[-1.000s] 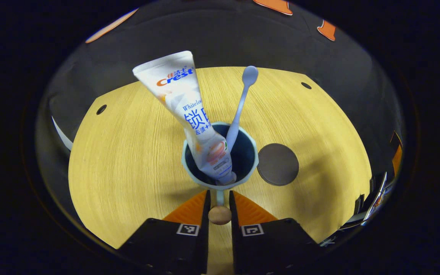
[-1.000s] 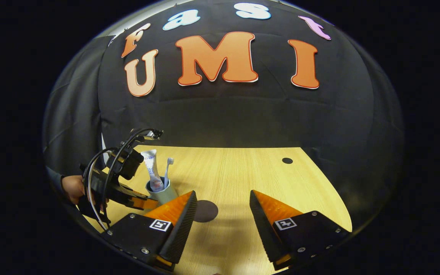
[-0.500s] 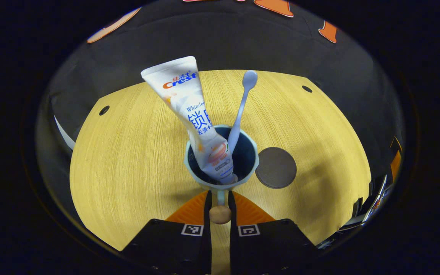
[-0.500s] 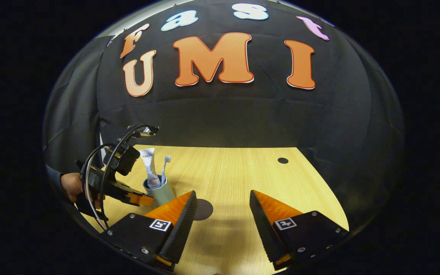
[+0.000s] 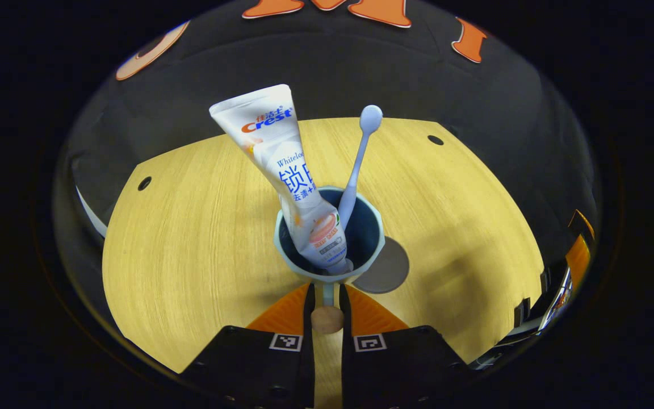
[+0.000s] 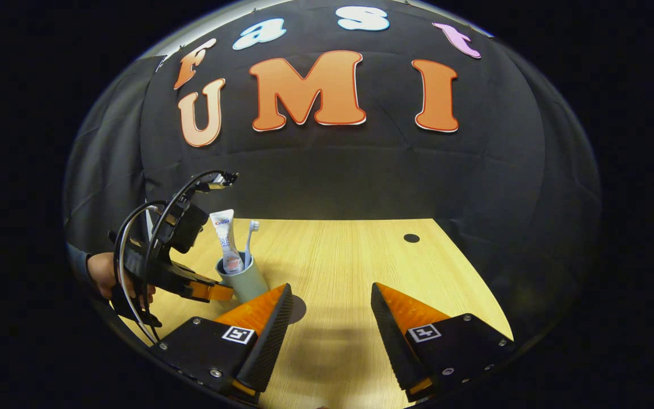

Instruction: Put the toothbrush and toothpaste on the desktop into the cup, then pick up the cup and place it on the coaster on the desktop.

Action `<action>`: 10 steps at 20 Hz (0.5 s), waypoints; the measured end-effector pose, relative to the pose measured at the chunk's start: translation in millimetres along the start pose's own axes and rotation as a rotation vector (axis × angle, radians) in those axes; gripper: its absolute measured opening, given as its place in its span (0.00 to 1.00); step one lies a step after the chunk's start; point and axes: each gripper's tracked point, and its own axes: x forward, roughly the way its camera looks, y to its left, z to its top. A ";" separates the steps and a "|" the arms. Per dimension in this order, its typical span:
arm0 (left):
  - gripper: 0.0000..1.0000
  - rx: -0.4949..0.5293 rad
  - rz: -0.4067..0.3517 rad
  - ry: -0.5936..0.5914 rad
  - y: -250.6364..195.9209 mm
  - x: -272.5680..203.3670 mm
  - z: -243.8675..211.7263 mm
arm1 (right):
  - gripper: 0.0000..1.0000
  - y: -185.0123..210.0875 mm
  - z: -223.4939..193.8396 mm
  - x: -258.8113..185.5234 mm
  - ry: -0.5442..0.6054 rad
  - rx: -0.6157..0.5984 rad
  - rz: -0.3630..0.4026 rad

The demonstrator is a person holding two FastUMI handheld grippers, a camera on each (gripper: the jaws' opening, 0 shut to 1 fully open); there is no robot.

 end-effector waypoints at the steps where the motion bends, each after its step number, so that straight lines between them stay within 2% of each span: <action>1: 0.18 0.006 -0.008 0.000 0.6 -1.8 -0.5 | 0.83 -3.0 -1.0 -1.9 0.000 0.001 -0.003; 10: 0.19 0.057 -0.041 0.022 6.1 -5.3 -2.8 | 0.83 -30.9 -11.9 -20.2 0.014 0.014 -0.030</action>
